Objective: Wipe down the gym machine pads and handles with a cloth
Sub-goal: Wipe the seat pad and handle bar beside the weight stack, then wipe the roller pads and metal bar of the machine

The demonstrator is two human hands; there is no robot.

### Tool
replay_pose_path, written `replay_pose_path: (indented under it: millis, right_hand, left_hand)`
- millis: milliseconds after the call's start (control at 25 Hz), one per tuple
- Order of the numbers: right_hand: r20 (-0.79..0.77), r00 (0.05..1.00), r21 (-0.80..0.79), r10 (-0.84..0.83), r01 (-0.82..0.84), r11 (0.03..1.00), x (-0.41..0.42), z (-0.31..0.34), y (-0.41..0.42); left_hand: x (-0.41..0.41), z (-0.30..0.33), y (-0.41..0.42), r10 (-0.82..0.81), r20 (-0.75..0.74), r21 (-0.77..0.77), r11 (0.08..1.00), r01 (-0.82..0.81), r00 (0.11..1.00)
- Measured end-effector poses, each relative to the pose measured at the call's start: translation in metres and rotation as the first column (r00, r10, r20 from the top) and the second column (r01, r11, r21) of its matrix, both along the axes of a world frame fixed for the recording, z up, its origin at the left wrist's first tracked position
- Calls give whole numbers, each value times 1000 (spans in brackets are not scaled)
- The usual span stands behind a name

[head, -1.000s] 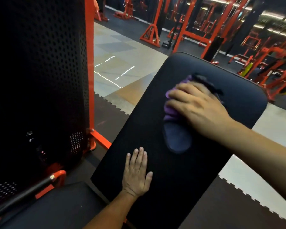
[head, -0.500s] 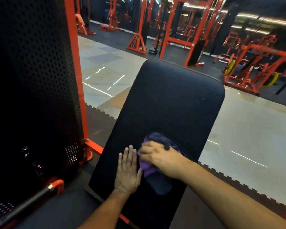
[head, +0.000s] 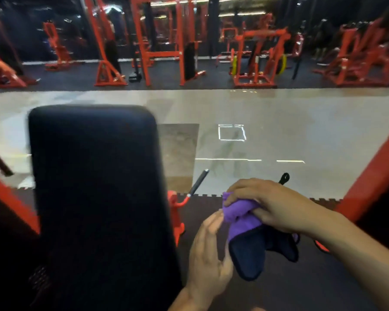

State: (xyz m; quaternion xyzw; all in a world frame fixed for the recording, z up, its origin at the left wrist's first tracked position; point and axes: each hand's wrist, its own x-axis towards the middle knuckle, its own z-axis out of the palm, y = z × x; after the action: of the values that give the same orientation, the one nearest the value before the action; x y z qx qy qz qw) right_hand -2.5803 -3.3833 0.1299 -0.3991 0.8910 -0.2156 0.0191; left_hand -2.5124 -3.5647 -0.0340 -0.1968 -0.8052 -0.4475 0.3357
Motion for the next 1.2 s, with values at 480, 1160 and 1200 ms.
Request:
replay_pose_path:
  millis: [480,1160,1200]
  right_hand:
    - [297,402,-449,-866,859,245,136,-47,383]
    - [630,-615,-210,-474,453,-867,421,41,250]
    - [633,-641,-203,-434,404,-892,429,39,232]
  left_hand:
    - [-50,52,353,-457,496,-410,626,663,738]
    - [-16,139,471,-583,810,-326,-366,872,58]
    - [-4,137,474,-578,816,-321,-416,851,25]
